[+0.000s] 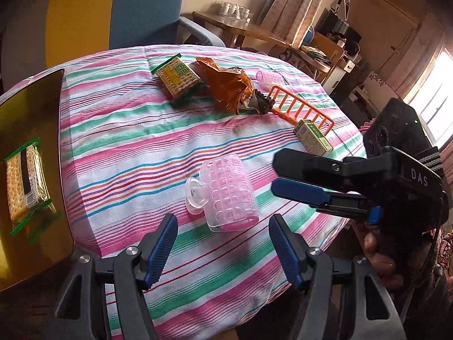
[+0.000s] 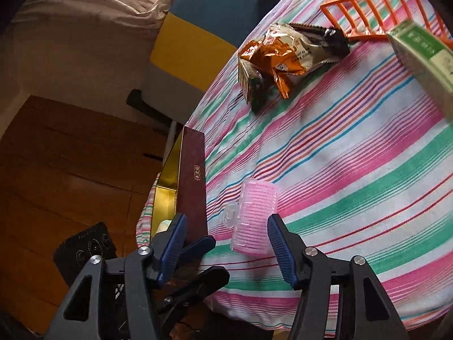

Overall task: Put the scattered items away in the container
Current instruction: 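Grasp the green tea box with the right gripper while the left gripper holds the roller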

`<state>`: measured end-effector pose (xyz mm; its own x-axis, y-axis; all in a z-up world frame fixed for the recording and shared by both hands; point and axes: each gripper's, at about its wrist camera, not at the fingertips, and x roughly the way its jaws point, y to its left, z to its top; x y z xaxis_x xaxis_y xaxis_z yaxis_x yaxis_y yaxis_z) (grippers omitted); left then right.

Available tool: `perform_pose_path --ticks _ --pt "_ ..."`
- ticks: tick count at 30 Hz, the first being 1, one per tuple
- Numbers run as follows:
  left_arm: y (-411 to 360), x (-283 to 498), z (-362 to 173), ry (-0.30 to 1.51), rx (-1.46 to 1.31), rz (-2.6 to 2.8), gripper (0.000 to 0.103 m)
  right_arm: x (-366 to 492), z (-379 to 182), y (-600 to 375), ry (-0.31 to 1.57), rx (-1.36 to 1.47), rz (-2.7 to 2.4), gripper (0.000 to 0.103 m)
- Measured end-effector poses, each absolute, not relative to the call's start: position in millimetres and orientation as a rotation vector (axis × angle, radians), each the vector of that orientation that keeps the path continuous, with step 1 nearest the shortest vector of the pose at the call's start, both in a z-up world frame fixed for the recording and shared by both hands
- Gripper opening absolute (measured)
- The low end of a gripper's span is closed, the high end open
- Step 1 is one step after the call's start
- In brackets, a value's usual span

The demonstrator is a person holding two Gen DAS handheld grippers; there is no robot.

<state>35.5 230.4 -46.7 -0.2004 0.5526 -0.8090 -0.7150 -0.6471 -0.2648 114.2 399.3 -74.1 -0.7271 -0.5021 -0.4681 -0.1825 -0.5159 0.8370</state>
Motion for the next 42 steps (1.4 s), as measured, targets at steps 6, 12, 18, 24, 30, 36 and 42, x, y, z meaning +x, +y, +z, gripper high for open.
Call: perform_pose_path --ticks 6,12,18,24,30,36,42 --pt "245.0 32.7 -47.1 0.266 -1.193 1.953 0.068 137.6 -68.7 422.7 -1.411 1.088 -2.553 0.065" --pt "263.5 27.4 -53.7 0.346 -1.184 1.981 0.074 159.2 -67.3 450.2 -1.398 1.133 -2.710 0.067" --pt "270.4 22.5 -60.0 0.410 -1.174 2.020 0.075 160.6 -67.0 470.8 -1.351 1.159 -2.800 0.067" --pt "264.1 14.2 -75.9 0.366 -1.249 2.016 0.071 157.3 -55.1 477.1 -1.132 1.243 -3.032 0.067" --pt "257.3 10.0 -73.0 0.323 -1.232 2.029 0.066 140.7 -57.6 488.2 -0.902 1.352 -3.161 0.067" --pt "252.1 6.2 -75.0 0.295 -1.241 2.032 0.065 120.5 -63.5 495.0 -0.753 1.416 -3.221 0.045" --pt "245.7 9.8 -74.3 0.276 -1.236 2.026 0.065 115.3 -67.9 488.1 -0.710 1.456 -3.236 0.034"
